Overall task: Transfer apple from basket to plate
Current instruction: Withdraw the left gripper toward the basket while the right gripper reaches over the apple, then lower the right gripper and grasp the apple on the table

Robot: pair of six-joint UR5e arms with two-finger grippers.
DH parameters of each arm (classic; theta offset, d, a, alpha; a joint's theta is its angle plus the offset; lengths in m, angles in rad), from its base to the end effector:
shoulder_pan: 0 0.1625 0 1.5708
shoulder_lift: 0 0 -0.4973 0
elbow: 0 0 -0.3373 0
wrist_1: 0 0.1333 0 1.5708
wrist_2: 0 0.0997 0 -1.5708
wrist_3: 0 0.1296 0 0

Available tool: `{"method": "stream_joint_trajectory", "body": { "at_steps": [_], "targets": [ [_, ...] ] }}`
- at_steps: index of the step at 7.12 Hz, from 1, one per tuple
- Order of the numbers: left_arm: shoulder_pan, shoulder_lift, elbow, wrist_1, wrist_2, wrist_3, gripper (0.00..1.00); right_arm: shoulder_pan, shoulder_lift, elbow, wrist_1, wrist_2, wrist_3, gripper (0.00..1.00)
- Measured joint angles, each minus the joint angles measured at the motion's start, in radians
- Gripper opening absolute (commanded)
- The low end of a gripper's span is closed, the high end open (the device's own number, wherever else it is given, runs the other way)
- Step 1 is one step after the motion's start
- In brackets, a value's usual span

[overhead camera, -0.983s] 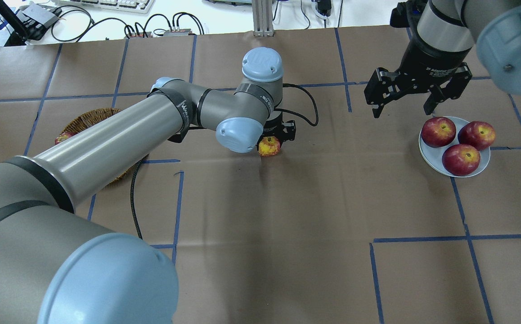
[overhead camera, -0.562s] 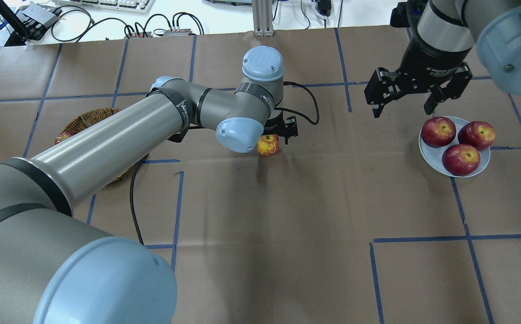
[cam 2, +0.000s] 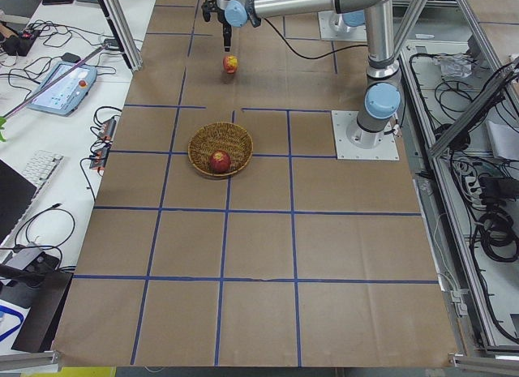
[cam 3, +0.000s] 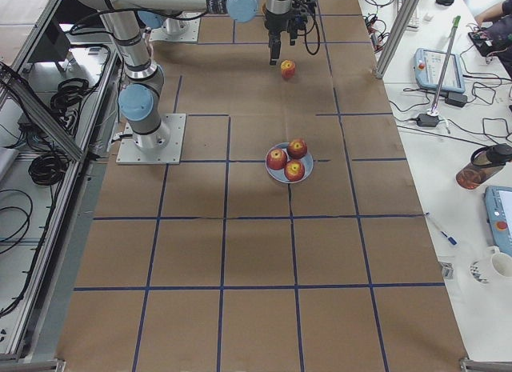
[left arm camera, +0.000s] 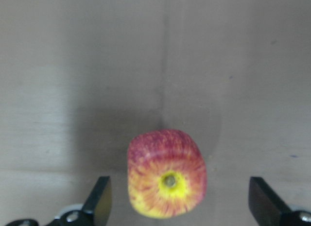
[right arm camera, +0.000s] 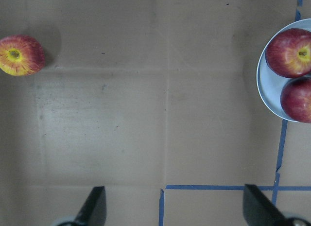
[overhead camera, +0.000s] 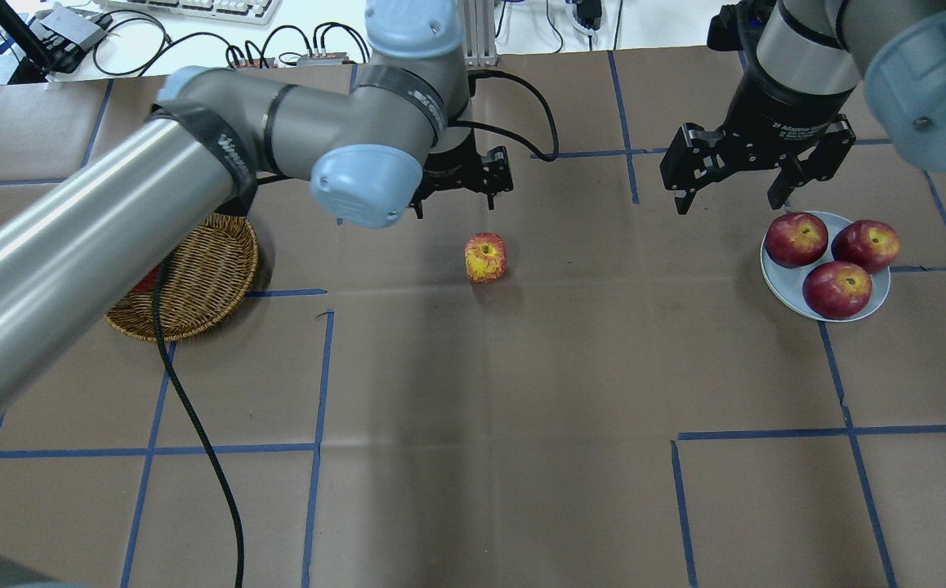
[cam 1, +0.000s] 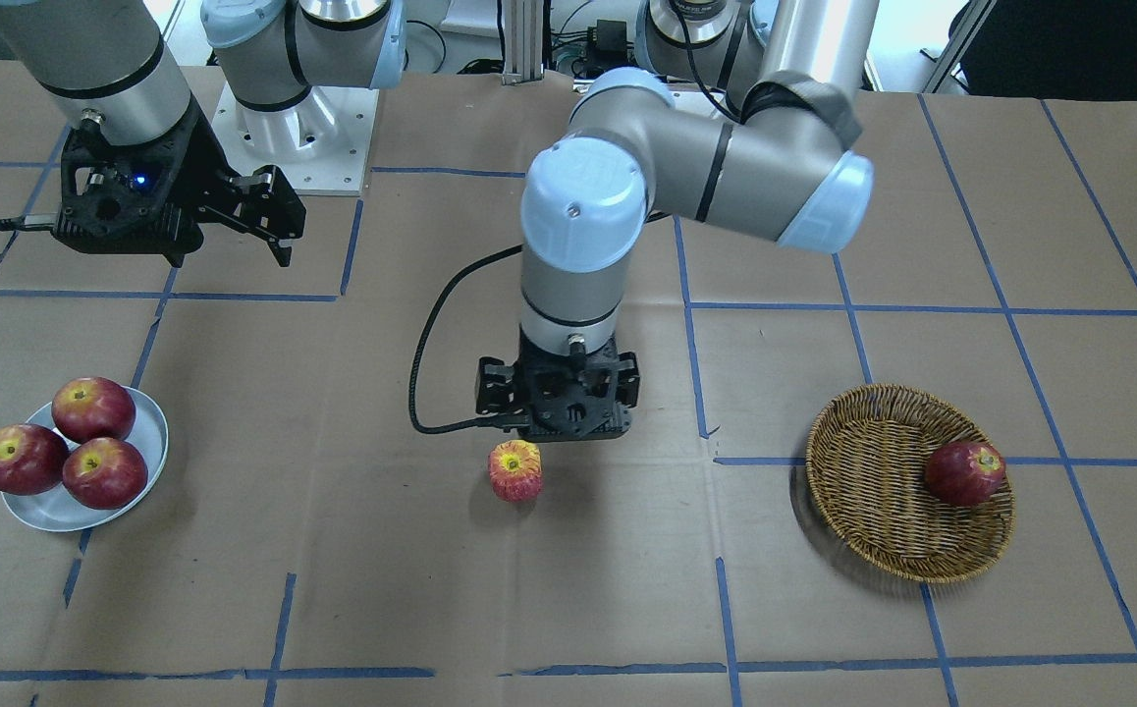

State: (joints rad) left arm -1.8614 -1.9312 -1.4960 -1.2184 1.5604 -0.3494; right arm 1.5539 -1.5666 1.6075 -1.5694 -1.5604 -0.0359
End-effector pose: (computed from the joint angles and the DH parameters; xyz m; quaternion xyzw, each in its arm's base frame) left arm -0.3030 -0.5431 0.4102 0.0292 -0.9990 0.0301 0.0154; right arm 0.1273 -0.4354 0.5123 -0.0094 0.9997 0.0210 0.0058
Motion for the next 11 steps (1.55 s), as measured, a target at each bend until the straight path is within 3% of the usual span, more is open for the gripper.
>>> {"method": "stream_joint_trajectory", "body": {
  "at_steps": [3, 5, 8, 11],
  "targets": [
    [0.204, 0.257, -0.007, -0.273, -0.002, 0.319, 0.99, 0.002, 0.004, -0.004, -0.001, 0.018, 0.014, 1.0],
    [0.266, 0.362, -0.036, -0.333, 0.003, 0.479, 0.99, 0.06, 0.039, -0.012, -0.058, 0.023, 0.076, 1.0],
    [0.277, 0.377, -0.097, -0.3, 0.006, 0.501, 0.99, 0.265, 0.183, -0.024, -0.247, 0.012, 0.306, 1.0],
    [0.277, 0.389, -0.144, -0.266, 0.005, 0.503, 0.99, 0.351, 0.347, -0.023, -0.434, 0.01, 0.412, 1.0]
  ]
}}
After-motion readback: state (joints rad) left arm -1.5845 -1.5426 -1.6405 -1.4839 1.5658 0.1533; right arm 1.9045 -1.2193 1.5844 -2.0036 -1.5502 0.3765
